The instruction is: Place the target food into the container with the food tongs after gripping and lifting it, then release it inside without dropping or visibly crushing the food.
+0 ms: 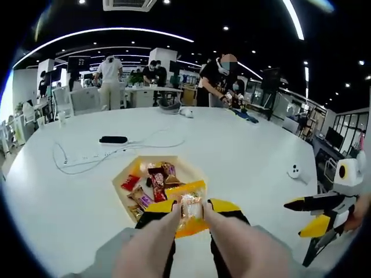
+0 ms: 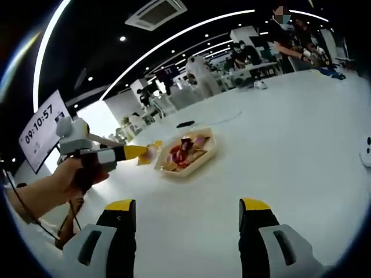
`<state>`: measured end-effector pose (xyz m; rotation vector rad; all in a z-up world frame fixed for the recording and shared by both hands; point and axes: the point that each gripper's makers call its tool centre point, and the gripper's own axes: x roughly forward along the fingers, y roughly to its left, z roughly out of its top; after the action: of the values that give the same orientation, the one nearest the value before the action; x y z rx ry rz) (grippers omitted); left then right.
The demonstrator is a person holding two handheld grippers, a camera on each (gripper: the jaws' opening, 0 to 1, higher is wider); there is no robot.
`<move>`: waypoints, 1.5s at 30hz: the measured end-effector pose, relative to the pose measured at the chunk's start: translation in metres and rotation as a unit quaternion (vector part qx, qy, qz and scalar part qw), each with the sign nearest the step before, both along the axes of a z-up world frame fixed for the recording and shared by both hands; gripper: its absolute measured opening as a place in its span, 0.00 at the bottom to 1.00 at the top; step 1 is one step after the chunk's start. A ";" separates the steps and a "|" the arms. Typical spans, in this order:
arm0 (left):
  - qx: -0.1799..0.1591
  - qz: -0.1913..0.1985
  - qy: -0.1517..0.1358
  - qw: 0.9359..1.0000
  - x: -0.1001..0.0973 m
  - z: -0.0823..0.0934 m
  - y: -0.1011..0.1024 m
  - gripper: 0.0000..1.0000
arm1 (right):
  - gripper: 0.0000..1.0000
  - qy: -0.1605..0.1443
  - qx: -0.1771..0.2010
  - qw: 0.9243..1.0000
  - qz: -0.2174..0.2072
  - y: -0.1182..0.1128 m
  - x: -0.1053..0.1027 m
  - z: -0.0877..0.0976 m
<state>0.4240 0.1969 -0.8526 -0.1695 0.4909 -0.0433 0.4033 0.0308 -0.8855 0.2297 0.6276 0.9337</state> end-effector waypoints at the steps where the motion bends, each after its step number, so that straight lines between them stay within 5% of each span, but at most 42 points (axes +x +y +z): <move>1: 0.000 0.002 -0.001 1.000 0.001 0.001 0.002 0.19 | 0.73 0.000 0.000 1.000 0.000 0.000 0.000 0.000; 45: 0.020 0.019 -0.011 1.000 0.030 0.016 0.034 0.19 | 0.79 -0.007 -0.012 1.000 -0.011 -0.007 0.007 -0.004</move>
<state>0.4542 0.2312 -0.8370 -0.1389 0.4656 0.0020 0.4102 0.0241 -0.8897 0.2074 0.6224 0.9059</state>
